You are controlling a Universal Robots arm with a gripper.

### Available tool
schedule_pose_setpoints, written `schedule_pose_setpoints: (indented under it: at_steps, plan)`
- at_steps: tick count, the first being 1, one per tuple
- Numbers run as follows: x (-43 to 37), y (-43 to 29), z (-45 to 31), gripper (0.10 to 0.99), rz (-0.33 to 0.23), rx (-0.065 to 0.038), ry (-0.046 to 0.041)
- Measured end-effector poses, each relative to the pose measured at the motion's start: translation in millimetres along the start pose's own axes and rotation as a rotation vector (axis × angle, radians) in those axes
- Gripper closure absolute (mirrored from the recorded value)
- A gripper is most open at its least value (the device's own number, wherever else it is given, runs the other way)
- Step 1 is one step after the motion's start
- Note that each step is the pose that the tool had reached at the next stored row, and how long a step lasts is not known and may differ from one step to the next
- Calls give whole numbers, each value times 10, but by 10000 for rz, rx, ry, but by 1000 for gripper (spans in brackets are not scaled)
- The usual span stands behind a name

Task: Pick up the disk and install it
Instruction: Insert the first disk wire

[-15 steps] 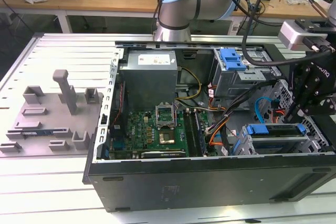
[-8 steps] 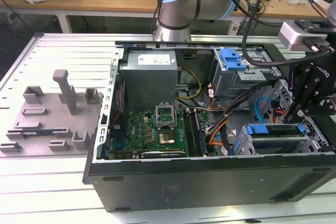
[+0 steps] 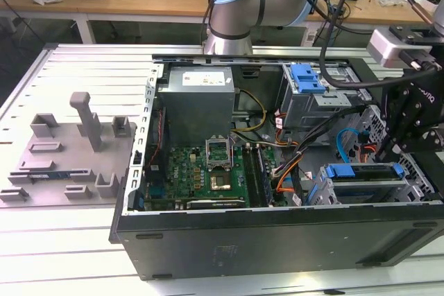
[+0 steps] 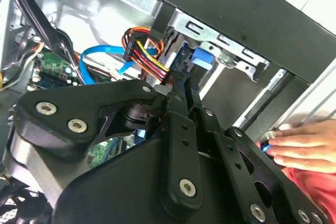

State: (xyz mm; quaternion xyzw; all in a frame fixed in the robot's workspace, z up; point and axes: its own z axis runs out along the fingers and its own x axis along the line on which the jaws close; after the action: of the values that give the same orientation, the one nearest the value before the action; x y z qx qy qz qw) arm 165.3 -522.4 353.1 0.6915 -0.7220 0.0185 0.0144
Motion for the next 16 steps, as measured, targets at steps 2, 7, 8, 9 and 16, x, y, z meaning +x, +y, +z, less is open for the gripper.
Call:
schedule_pose_setpoints:
  at_steps: [2, 7, 8, 9, 16]
  plan:
    - [8, 0, 0, 922, 2, 33, -164]
    - [55, 4, 3, 922, 2, 38, -244]
    - [55, 4, 2, 922, 2, 38, -246]
    - [56, 4, 2, 922, 2, 38, -251]
    - [73, 10, 4, 922, 3, 38, -253]
